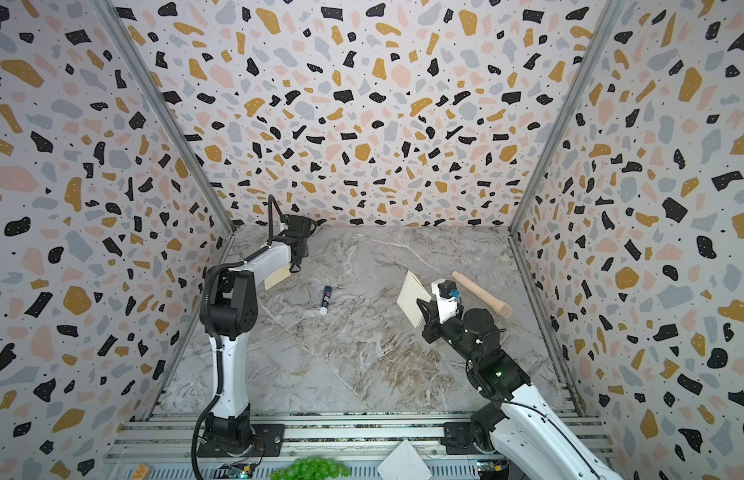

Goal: Place the letter into the envelope and seal it

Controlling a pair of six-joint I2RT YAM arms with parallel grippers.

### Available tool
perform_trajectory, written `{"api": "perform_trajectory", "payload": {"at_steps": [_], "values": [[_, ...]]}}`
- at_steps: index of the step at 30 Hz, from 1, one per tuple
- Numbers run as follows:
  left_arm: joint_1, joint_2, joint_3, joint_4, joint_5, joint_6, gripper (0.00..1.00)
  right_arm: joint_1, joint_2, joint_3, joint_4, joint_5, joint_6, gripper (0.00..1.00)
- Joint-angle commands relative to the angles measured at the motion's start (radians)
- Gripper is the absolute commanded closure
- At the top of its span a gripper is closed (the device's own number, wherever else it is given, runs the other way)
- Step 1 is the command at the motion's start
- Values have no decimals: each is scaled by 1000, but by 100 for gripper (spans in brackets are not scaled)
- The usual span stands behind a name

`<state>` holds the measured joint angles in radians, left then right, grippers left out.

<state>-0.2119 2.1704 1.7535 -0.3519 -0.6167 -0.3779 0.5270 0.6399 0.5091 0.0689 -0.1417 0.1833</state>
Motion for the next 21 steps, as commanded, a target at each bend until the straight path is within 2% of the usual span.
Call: {"api": "perform_trajectory", "payload": {"at_steps": [1,5,10,12,15,21], "values": [[-15,-165,-49,38,-48,29,100,-10,-26,30,-6,4,-25,100],[-67,-355,-157,39,-53,35,100,-20,-35,54,-25,4,-47,100],[-194,-574,-278,19,-77,-16,100,-37,-56,103,-79,23,-87,100],[-265,-629,-311,3,-112,-72,100,-46,-70,120,-100,30,-100,100],[-419,-668,-293,-85,-183,-137,100,-62,-79,152,-144,36,-113,100],[-725,-728,-430,-40,-267,-312,100,-86,-88,192,-227,64,-119,100]]}}
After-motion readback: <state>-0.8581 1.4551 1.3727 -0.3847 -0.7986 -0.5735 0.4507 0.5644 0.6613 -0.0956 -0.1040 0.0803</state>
